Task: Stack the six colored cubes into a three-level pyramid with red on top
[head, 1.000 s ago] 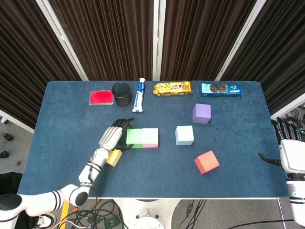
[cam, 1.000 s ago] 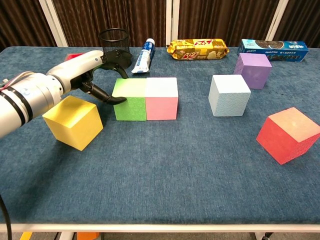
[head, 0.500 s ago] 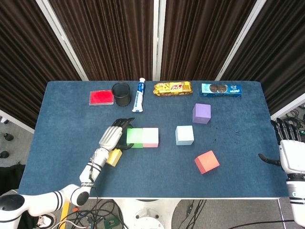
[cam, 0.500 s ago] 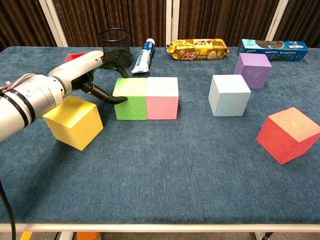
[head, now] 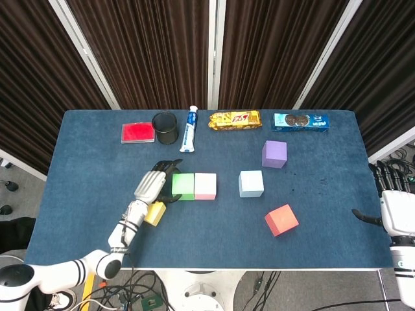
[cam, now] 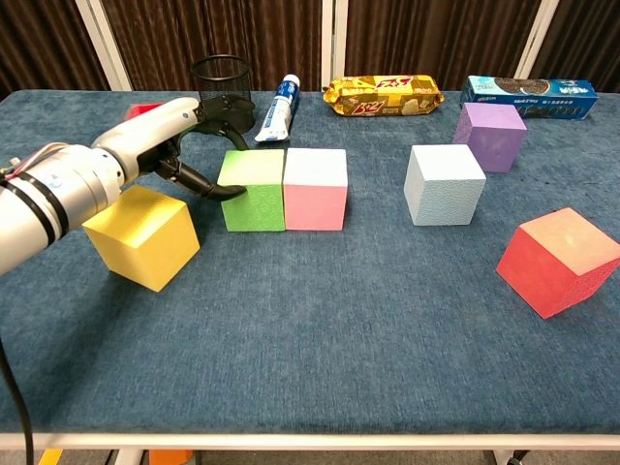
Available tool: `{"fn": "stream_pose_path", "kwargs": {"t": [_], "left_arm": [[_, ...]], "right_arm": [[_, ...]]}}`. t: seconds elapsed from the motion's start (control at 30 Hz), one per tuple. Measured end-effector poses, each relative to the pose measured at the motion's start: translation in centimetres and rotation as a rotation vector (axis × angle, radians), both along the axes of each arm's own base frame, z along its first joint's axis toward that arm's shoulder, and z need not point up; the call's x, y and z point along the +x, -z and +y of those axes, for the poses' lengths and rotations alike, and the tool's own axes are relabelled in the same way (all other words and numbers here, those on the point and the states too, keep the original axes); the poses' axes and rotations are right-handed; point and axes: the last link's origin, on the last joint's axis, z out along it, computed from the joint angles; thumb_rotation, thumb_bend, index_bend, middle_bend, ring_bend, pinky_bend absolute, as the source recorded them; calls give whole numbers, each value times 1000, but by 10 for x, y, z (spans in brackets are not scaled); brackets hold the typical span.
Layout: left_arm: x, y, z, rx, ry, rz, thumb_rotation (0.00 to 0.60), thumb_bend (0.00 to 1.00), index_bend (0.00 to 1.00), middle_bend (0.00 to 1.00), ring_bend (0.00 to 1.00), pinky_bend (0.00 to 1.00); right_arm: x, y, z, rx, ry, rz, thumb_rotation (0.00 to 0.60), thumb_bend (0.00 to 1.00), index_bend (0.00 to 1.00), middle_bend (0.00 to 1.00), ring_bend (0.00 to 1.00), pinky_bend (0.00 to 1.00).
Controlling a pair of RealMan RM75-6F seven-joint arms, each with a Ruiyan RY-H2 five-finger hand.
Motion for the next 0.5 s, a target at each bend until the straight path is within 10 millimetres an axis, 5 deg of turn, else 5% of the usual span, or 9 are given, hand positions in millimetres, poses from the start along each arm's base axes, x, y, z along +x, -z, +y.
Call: {"fn": "stream_pose_path", "kwargs": {"t": [0.5], "left_arm": [[-1, 2, -1, 7, 12, 8, 600, 241, 84, 421, 66, 73]], "right_arm": [[0, 0, 0, 4, 4, 3, 600, 0, 0, 0, 0, 0]]}}
